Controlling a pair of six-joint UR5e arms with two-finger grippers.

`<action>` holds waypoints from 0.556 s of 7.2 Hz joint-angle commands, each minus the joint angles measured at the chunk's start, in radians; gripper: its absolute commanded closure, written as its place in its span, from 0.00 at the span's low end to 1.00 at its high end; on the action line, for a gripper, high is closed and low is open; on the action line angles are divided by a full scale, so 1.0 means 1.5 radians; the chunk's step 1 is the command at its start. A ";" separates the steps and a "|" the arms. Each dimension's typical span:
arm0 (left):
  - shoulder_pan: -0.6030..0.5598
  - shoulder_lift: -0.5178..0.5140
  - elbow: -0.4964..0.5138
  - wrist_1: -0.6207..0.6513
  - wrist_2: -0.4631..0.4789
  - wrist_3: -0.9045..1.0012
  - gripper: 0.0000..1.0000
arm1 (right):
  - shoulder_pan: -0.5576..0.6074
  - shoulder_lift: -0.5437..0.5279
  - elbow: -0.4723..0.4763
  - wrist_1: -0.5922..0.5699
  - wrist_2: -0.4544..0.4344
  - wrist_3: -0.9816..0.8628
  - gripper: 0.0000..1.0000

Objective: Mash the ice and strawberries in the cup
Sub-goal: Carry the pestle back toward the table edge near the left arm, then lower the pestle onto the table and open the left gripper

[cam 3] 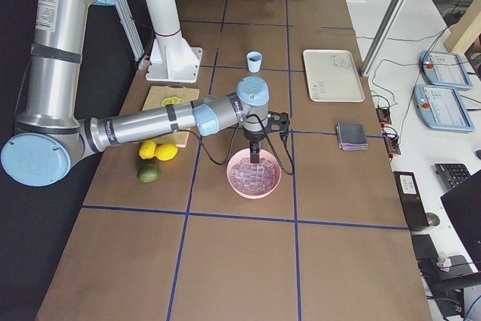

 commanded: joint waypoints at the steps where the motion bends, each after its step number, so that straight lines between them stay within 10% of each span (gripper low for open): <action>1: 0.000 0.000 0.005 -0.002 0.000 -0.004 1.00 | 0.000 -0.001 0.000 0.000 0.001 0.000 0.00; 4: 0.000 0.001 0.012 -0.002 0.000 -0.004 1.00 | 0.000 -0.001 0.000 0.000 0.001 0.000 0.00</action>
